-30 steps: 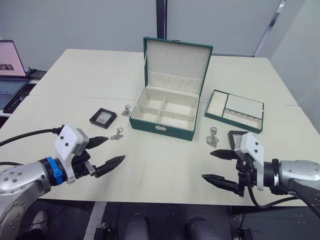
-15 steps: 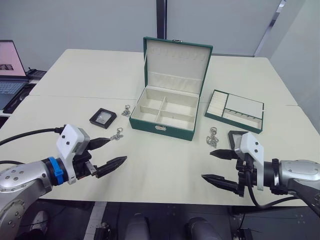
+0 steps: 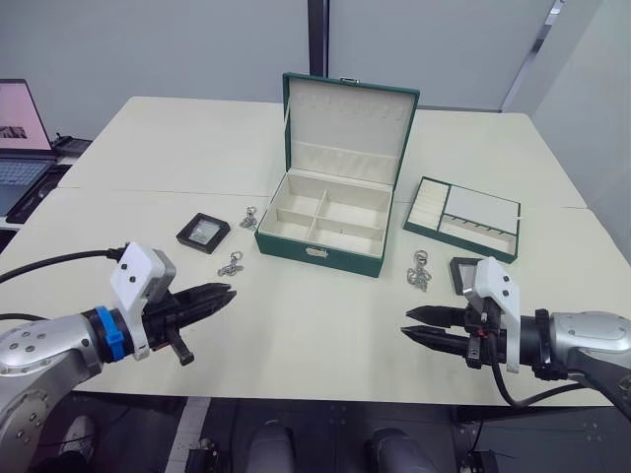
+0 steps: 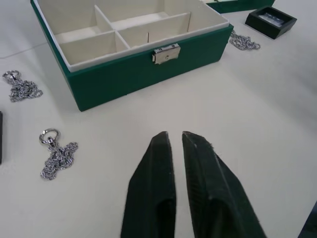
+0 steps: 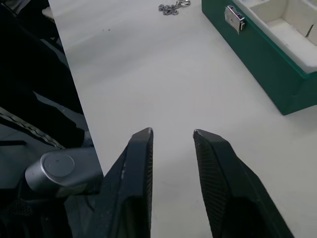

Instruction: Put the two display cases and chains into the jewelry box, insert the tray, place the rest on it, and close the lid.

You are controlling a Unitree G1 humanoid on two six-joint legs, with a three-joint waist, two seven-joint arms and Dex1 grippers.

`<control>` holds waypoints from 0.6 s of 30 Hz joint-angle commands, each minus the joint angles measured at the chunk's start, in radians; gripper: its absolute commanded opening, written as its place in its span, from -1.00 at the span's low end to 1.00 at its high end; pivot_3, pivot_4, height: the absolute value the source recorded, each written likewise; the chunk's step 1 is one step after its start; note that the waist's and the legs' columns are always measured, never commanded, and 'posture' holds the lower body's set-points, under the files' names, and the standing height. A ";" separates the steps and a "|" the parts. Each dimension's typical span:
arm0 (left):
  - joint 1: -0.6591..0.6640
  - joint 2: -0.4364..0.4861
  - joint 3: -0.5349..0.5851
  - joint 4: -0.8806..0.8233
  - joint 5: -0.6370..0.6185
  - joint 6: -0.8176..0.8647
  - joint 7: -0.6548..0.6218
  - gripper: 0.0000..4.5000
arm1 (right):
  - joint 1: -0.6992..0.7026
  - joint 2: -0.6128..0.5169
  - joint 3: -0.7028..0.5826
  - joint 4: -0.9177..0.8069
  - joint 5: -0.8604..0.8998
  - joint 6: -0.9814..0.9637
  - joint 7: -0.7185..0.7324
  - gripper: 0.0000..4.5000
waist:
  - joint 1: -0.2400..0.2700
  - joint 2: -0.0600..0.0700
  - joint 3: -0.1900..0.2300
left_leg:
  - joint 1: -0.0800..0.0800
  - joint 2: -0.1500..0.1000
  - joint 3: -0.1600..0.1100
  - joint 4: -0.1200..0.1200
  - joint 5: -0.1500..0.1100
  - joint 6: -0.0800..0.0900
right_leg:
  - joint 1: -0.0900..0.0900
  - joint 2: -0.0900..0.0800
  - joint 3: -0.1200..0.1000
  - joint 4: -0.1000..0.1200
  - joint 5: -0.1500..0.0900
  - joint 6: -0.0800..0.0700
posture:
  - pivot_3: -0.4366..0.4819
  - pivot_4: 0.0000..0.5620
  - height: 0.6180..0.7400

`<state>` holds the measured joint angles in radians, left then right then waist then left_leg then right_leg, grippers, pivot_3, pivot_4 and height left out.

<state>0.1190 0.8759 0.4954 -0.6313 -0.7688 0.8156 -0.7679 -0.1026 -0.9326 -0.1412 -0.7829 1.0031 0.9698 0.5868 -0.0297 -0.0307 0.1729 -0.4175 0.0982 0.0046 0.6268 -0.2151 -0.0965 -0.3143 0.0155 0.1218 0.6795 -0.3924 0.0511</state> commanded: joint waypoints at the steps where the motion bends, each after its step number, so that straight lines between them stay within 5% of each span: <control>1: -0.043 0.009 -0.015 0.016 0.017 -0.029 0.014 -1.00 | -0.034 0.009 0.006 0.014 -0.015 -0.011 -0.011 -0.80 | 0.000 0.000 0.000 | 0.000 0.000 0.000 0.000 0.000 0.000 | -0.001 0.000 0.000 0.000 0.000 0.000 | -0.05 -0.47 1.00; 3: -0.073 0.015 -0.029 0.044 0.030 -0.039 0.015 -1.00 | -0.062 0.015 0.019 0.038 -0.035 -0.016 -0.013 -0.99 | 0.000 0.000 0.000 | 0.000 0.000 0.000 0.000 0.000 0.000 | -0.001 0.000 0.000 0.000 0.000 0.000 | -0.05 -0.47 1.00; 9: -0.218 0.032 -0.121 0.171 0.125 -0.041 0.065 -1.00 | -0.200 0.053 0.101 0.157 -0.180 -0.035 -0.046 -0.99 | -0.001 0.000 0.000 | 0.000 0.000 0.000 0.000 0.000 0.000 | -0.002 0.000 0.000 0.001 0.000 0.000 | -0.05 -0.47 1.00; 13: -0.541 0.045 -0.364 0.483 0.337 -0.053 0.124 -1.00 | -0.403 0.135 0.222 0.394 -0.345 -0.055 -0.077 -0.99 | 0.000 0.000 0.000 | 0.000 -0.001 0.000 0.001 0.000 0.000 | -0.004 0.000 0.000 0.001 0.000 0.000 | -0.05 -0.47 1.00; 18: -0.807 -0.022 -0.515 0.809 0.463 -0.095 0.092 -1.00 | -0.529 0.204 0.321 0.598 -0.524 -0.123 -0.076 -0.99 | 0.002 0.000 0.000 | -0.002 -0.001 0.002 0.001 0.002 -0.002 | -0.004 0.000 0.000 0.000 0.000 0.000 | -0.05 -0.47 1.00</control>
<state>-0.6507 0.8631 0.0014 0.1111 -0.3470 0.7522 -0.6688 -0.6121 -0.7348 0.1678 -0.2114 0.5306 0.8838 0.5101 -0.0277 -0.0306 0.1731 -0.4217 0.0977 0.0067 0.6290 -0.2132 -0.0992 -0.3201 0.0153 0.1219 0.6801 -0.3921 0.0510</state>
